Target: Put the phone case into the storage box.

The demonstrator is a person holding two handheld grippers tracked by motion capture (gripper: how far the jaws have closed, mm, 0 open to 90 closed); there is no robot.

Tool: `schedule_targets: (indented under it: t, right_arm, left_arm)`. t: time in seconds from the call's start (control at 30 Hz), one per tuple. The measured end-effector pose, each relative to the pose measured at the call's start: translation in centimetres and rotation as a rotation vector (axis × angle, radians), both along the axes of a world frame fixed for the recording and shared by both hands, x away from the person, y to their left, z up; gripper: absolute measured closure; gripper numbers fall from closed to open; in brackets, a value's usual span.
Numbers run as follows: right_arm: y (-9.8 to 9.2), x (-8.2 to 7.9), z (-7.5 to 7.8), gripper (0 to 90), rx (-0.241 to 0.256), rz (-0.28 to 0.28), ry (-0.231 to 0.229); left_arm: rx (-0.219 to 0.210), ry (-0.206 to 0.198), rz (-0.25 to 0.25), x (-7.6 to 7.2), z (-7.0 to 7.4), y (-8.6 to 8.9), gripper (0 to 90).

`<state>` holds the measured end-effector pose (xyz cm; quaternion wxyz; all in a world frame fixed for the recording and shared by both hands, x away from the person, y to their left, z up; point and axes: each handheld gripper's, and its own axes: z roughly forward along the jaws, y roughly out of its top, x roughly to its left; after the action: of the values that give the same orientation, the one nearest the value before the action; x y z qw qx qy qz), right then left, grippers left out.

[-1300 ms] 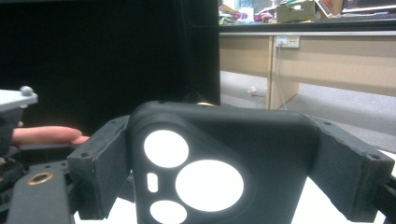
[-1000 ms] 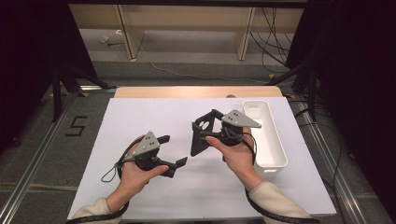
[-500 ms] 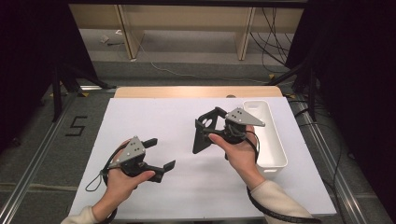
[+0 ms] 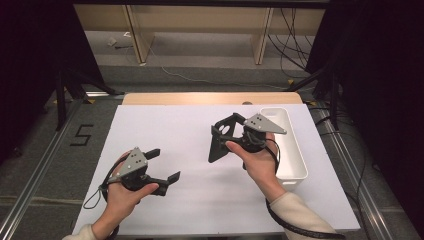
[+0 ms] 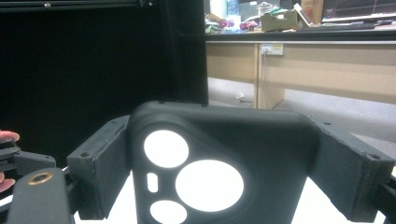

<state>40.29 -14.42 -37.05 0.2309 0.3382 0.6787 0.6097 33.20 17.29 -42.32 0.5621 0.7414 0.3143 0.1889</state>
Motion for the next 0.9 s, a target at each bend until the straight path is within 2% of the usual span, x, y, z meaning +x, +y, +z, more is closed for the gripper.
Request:
schedule_targets:
  t: [0.33, 0.57, 0.9]
  right_arm:
    - [-0.5, 0.2, 0.3, 14.3, 0.001, -0.020, 0.002]
    - [-1.0, 0.4, 0.7, 14.3, -0.004, -0.044, -0.017]
    - [-1.8, 0.6, 1.2, 14.4, -0.001, -0.071, -0.020]
  left_arm:
    - [0.000, 0.004, 0.008, 0.2, -0.4, 0.0, 0.0]
    - [-0.008, 0.007, 0.026, 0.3, -0.3, -0.1, 0.0]
    - [-0.004, -0.002, 0.026, 0.3, -0.3, -0.1, 0.0]
